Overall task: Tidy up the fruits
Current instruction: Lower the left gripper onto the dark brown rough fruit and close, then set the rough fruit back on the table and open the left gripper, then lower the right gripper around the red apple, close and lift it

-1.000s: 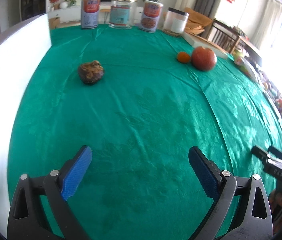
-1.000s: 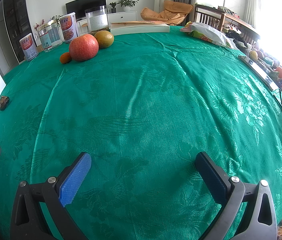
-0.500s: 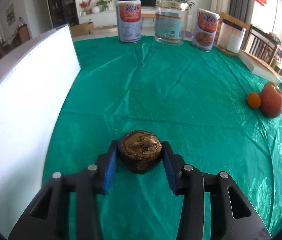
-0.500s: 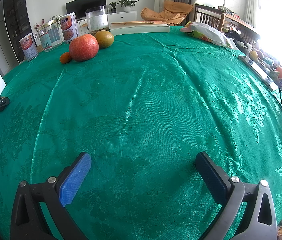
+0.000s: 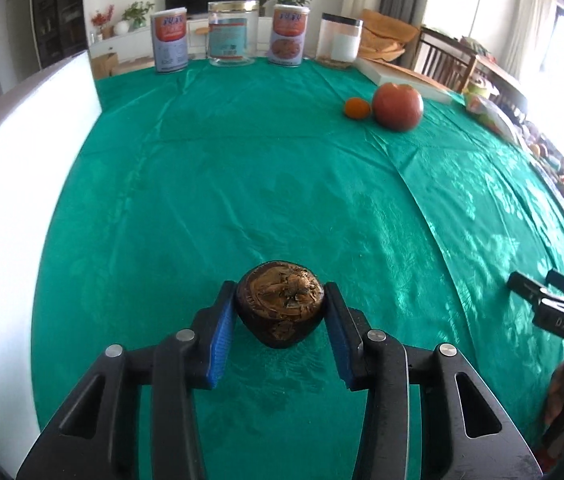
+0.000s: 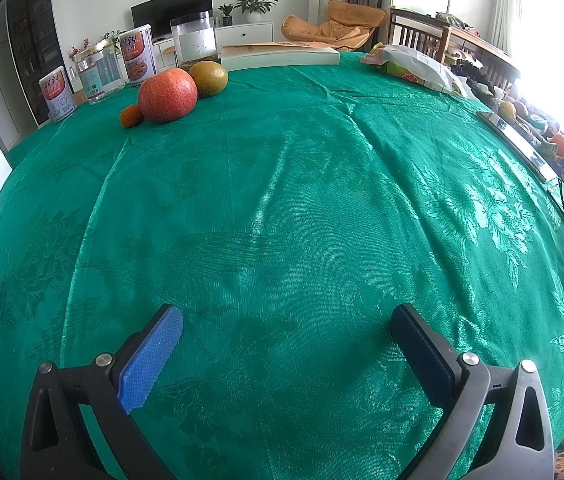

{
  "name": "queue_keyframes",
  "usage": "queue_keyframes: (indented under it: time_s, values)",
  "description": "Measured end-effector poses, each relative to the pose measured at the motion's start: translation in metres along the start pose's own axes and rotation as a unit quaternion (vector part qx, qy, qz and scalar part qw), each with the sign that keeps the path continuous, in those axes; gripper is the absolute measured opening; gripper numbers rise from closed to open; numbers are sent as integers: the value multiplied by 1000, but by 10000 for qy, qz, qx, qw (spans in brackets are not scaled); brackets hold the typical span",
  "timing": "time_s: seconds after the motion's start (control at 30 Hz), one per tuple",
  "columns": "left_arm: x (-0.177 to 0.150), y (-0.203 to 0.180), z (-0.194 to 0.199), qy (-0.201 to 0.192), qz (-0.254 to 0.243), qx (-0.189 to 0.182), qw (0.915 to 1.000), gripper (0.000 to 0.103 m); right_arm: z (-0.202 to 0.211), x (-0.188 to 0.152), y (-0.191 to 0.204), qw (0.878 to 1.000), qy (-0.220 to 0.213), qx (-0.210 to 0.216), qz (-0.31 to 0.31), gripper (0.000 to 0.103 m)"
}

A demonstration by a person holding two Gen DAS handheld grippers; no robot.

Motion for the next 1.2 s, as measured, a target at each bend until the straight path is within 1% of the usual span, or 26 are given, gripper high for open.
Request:
queue_keyframes:
  time_s: [0.07, 0.1, 0.13, 0.17, 0.2, 0.27, 0.43, 0.53, 0.7, 0.73, 0.8, 0.87, 0.93, 1.0, 1.03, 1.13, 1.2]
  values:
    - [-2, 2, -4, 24, -25, 107, 9999, 48, 0, 0, 0, 10000, 0, 0, 0, 103]
    - [-2, 3, -5, -43, -47, 150, 9999, 60, 0, 0, 0, 10000, 0, 0, 0, 103]
    - [-1, 4, -6, -47, -75, 253, 9996, 78, 0, 0, 0, 10000, 0, 0, 1, 103]
    - [-3, 6, -6, -56, -104, 358, 9993, 84, 0, 0, 0, 10000, 0, 0, 0, 103]
    - [-4, 7, -8, -60, -139, 432, 9990, 87, 0, 0, 0, 10000, 0, 0, 0, 103]
    - [-6, 11, -9, -71, -74, 396, 9992, 89, 0, 0, 0, 10000, -1, 0, 0, 103]
    - [-7, 13, -12, -7, -57, 459, 9989, 97, 0, 0, 0, 10000, 0, 2, 0, 103]
    - [-7, 13, -13, 9, -66, 477, 9988, 99, 0, 0, 0, 10000, 0, 1, 1, 103]
    - [-7, 13, -13, 9, -64, 475, 9988, 99, 2, -1, 1, 10000, -6, 18, 13, 103]
    - [-7, 13, -13, 9, -65, 473, 9989, 99, 3, -2, 2, 10000, -29, 71, 5, 103]
    - [-7, 13, -13, 8, -67, 475, 9988, 99, 7, 5, 5, 9990, -217, 359, -139, 103]
    - [-7, 13, -13, 8, -66, 478, 9988, 100, 6, 26, 13, 9967, -422, 610, -331, 103]
    - [-7, 13, -13, 10, -65, 487, 9988, 100, -2, 59, 30, 9936, -517, 905, -435, 103]
    - [-7, 14, -14, 11, -63, 484, 9988, 100, -12, 94, 53, 9908, -650, 1130, -358, 103]
    - [-7, 14, -14, 11, -63, 483, 9988, 100, -19, 110, 67, 9901, -700, 1196, -201, 103]
    - [-7, 14, -14, 10, -62, 483, 9988, 100, -54, 146, 104, 9908, -658, 1157, 231, 103]
    - [-7, 14, -14, 10, -62, 483, 9988, 100, -82, 162, 118, 9924, -524, 1094, 188, 101]
Point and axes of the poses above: each gripper's, at about its wrist camera, not at the fingertips, and z roughly against the way its jaws point, y to its left, x to its top, the point moved 5 cm from there along -z, roughly the way its jaws point, and after that the axes turned 8 degrees about -y, right-handed, at the moved point
